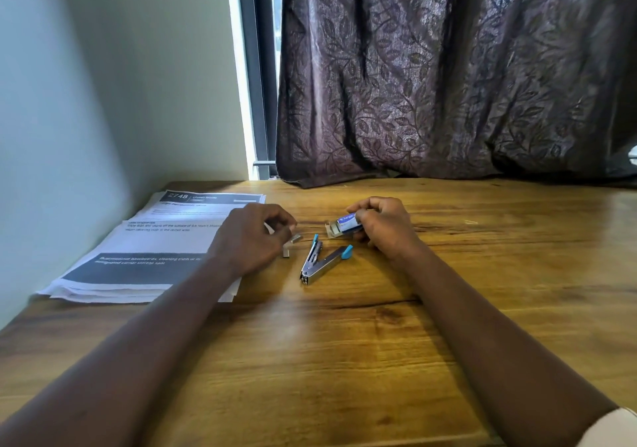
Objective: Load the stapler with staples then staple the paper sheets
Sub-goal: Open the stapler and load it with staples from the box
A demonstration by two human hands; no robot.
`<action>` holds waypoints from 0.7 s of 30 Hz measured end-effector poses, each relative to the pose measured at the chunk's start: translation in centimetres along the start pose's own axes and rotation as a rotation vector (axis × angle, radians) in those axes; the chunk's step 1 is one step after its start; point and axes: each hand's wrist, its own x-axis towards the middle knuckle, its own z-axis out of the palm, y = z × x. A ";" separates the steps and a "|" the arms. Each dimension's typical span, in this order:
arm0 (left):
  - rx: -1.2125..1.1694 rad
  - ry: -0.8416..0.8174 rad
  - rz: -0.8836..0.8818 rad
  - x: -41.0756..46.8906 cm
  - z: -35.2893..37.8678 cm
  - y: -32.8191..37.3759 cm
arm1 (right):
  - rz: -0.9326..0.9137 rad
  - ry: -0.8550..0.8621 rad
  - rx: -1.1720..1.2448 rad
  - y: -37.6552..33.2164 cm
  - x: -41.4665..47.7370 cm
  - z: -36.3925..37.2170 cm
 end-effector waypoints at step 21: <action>0.118 0.071 -0.002 0.9 1.2 0.9 | 0.142 -0.003 0.388 -1.0 -0.4 0.5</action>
